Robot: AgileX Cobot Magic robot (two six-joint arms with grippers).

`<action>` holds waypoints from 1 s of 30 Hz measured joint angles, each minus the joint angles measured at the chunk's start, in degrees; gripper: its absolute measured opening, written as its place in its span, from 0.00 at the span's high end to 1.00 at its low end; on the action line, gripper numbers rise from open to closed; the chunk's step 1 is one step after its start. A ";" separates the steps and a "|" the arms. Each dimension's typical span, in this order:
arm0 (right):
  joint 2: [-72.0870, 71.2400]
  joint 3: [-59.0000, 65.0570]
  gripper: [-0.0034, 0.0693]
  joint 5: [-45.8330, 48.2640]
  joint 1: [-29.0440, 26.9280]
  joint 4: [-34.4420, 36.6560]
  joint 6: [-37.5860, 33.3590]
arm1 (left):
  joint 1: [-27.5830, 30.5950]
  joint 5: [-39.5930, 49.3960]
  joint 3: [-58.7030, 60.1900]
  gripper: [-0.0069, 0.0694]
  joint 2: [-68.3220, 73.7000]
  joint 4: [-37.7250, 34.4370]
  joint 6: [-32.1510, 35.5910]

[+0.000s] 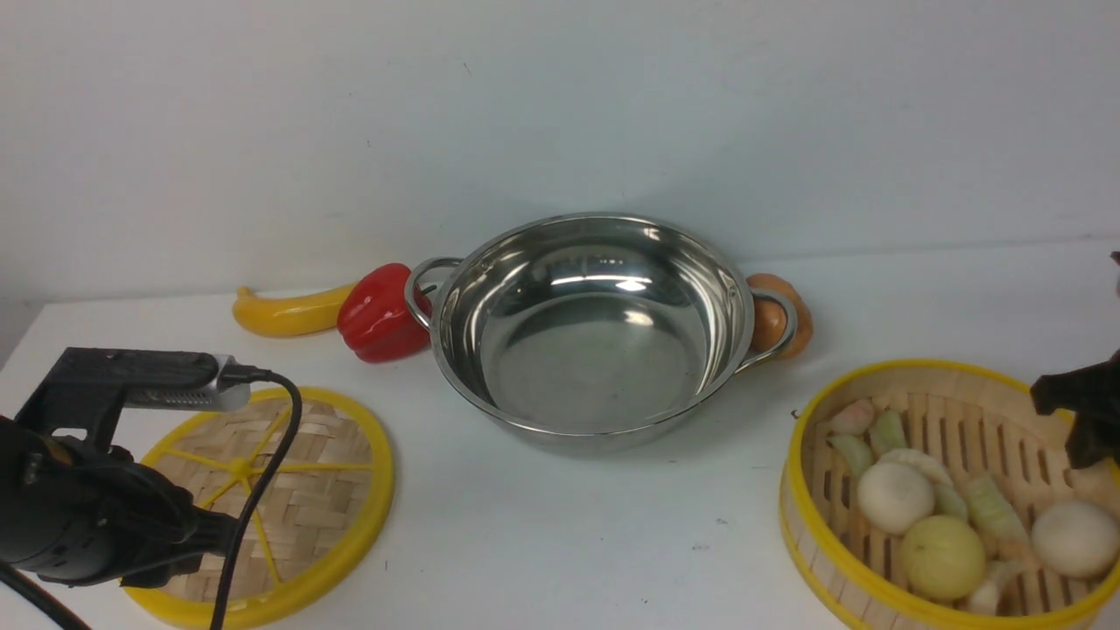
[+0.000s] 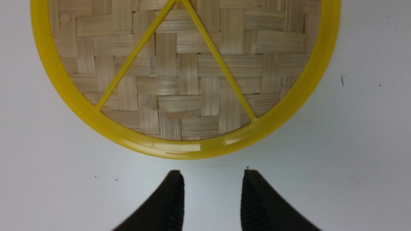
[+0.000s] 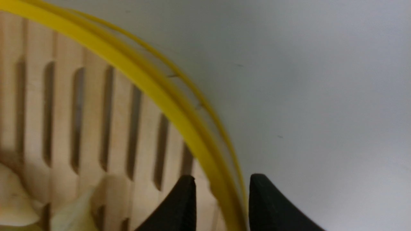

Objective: Place the steamer in the pot on the white table, and put the lid on the steamer.
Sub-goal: 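Reach for and grasp the rim of the bamboo steamer holding the buns with the right gripper, then place the bamboo steamer basket of food into the steel pot with the right gripper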

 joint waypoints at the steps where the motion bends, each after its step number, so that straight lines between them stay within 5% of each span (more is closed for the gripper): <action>1: 0.45 0.00 0.63 -0.24 0.00 0.46 -0.88 | 0.00 0.00 0.00 0.59 0.00 0.00 0.00; 9: 2.32 -1.35 0.88 3.14 0.00 -4.01 -0.29 | 0.00 0.00 0.00 0.59 0.00 -0.05 0.00; 19: -1.75 -16.73 0.88 20.52 0.00 -7.56 -0.88 | 0.00 0.00 0.00 0.59 0.00 -0.05 0.00; 25: -1.91 -28.53 0.88 20.71 0.70 0.06 -1.61 | 0.00 0.00 0.00 0.59 0.00 -0.05 0.00; 30: 1.65 -39.90 0.88 21.18 7.12 3.67 -0.70 | 0.00 0.00 0.00 0.59 0.02 -0.11 0.00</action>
